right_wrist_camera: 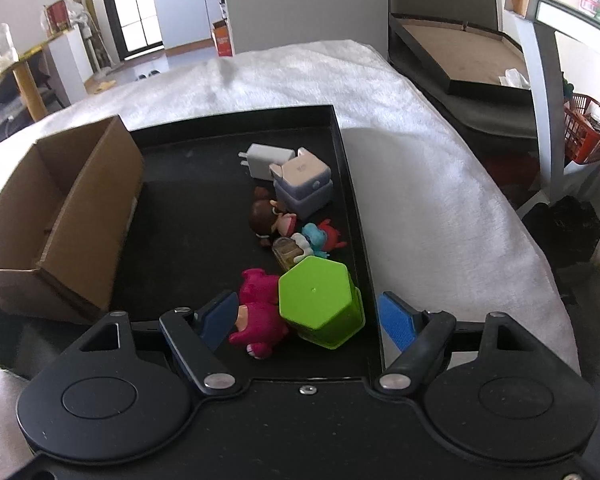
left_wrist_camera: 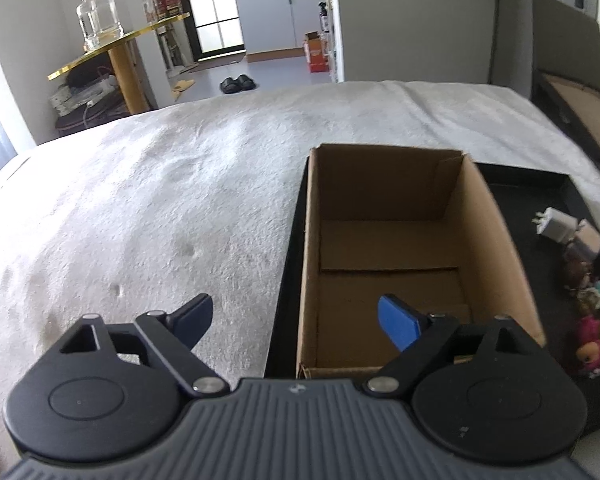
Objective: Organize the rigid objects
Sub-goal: 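Lower the right gripper onto the green hexagonal cup and close on it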
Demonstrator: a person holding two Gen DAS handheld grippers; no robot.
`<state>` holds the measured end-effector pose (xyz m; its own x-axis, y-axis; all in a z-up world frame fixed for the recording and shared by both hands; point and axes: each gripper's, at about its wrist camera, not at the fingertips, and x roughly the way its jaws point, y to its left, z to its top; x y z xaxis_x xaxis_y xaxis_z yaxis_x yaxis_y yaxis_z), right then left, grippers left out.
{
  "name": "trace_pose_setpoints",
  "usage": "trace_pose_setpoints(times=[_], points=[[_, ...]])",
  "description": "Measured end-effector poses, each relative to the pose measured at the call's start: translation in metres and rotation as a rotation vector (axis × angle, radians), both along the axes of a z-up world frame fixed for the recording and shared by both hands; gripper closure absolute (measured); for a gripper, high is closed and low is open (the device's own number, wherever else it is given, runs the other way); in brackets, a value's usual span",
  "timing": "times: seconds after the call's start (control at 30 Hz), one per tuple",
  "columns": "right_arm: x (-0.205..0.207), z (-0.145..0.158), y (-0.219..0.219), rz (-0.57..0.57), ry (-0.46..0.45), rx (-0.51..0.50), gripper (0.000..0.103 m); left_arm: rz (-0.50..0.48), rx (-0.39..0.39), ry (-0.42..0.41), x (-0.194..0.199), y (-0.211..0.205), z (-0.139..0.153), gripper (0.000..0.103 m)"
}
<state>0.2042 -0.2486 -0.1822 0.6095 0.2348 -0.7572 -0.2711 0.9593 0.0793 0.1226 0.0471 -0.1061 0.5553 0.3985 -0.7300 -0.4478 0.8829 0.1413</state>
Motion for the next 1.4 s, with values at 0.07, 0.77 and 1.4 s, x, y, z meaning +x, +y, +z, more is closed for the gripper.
trace_pose_setpoints(times=[0.07, 0.77, 1.4], points=[[0.003, -0.004, 0.004, -0.001, 0.003, -0.011, 0.027, 0.015, 0.018, 0.014, 0.004, 0.001, -0.004, 0.017], [0.016, -0.023, 0.030, 0.028, -0.033, -0.169, 0.037, 0.129, 0.093, 0.049, 0.023, -0.004, -0.027, 0.043], [0.008, -0.011, 0.029, 0.060, -0.110, -0.174, 0.056, 0.063, 0.015, -0.028, 0.016, -0.008, -0.029, 0.093]])
